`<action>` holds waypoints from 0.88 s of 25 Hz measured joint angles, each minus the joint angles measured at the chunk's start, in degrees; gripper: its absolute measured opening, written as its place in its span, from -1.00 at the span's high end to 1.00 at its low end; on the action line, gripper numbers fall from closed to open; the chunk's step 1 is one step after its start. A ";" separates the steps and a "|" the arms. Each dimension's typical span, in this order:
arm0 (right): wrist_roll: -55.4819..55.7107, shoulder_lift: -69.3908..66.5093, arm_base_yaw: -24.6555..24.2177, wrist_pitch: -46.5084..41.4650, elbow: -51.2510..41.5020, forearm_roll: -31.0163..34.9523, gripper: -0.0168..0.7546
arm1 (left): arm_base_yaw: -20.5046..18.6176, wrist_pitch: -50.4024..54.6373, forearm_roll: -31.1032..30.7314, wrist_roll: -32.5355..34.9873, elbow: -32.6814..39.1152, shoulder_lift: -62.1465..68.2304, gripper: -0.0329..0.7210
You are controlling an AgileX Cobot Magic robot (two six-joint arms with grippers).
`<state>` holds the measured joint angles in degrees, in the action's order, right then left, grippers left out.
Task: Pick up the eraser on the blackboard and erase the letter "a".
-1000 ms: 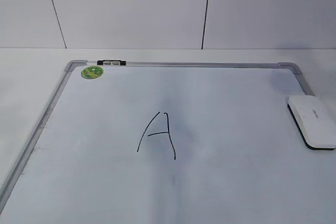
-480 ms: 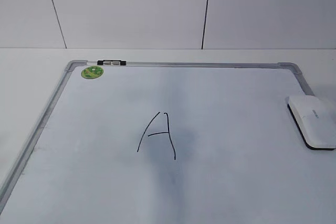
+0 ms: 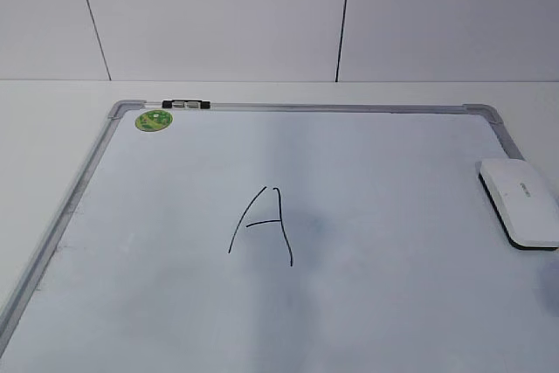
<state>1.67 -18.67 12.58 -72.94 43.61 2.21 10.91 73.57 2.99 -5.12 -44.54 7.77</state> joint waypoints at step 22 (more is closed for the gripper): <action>-0.32 8.00 0.00 5.15 -13.88 -5.95 -0.58 | 0.00 -4.30 -2.99 0.00 13.41 -4.63 -0.38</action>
<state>1.35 -10.66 12.58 -67.80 29.72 -3.73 10.91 69.27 0.00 -5.12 -31.13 3.14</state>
